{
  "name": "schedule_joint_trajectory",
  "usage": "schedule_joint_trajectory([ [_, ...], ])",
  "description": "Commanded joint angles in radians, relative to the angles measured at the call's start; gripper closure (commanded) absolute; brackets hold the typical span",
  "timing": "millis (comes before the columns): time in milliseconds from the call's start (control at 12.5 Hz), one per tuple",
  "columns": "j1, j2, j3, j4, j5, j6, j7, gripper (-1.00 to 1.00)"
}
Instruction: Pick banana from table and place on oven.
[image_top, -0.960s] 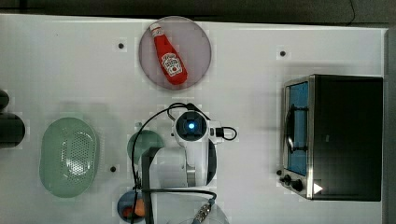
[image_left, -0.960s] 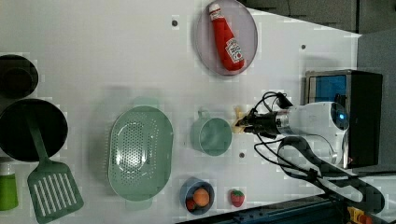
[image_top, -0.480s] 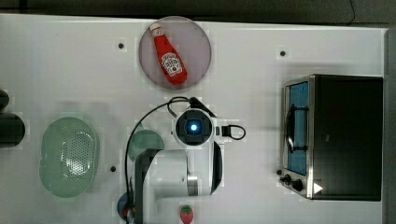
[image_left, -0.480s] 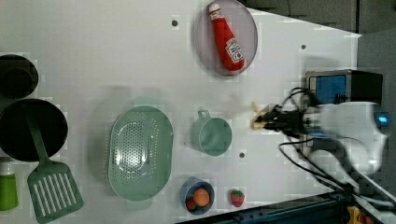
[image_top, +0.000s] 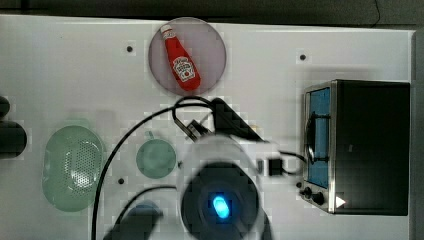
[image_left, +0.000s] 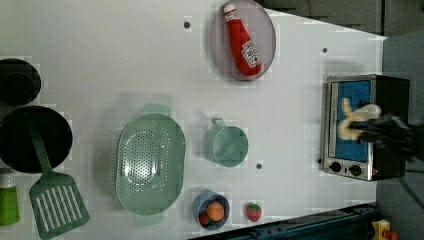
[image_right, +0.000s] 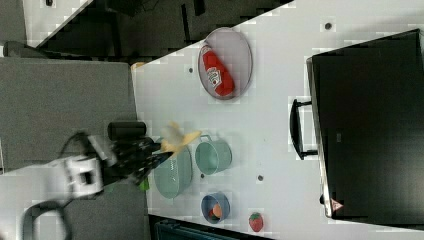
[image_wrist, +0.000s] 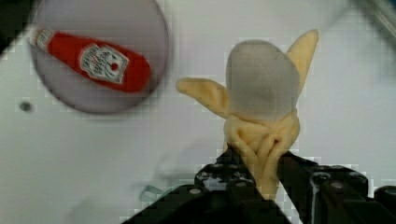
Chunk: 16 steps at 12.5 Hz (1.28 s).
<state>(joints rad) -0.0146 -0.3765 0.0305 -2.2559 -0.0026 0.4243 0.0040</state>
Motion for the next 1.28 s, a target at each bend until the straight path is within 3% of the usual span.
schedule_joint_trajectory([
  [80, 0.003, -0.02, -0.023, 0.104, -0.005, -0.176, 0.0, 0.5],
  [400, -0.015, -0.015, -0.113, 0.16, -0.006, -0.25, -0.034, 0.5],
  [720, -0.037, 0.063, -0.328, 0.169, -0.024, -0.219, -0.294, 0.5],
  [1280, -0.039, 0.348, -0.641, 0.248, -0.028, 0.115, -0.917, 0.5],
])
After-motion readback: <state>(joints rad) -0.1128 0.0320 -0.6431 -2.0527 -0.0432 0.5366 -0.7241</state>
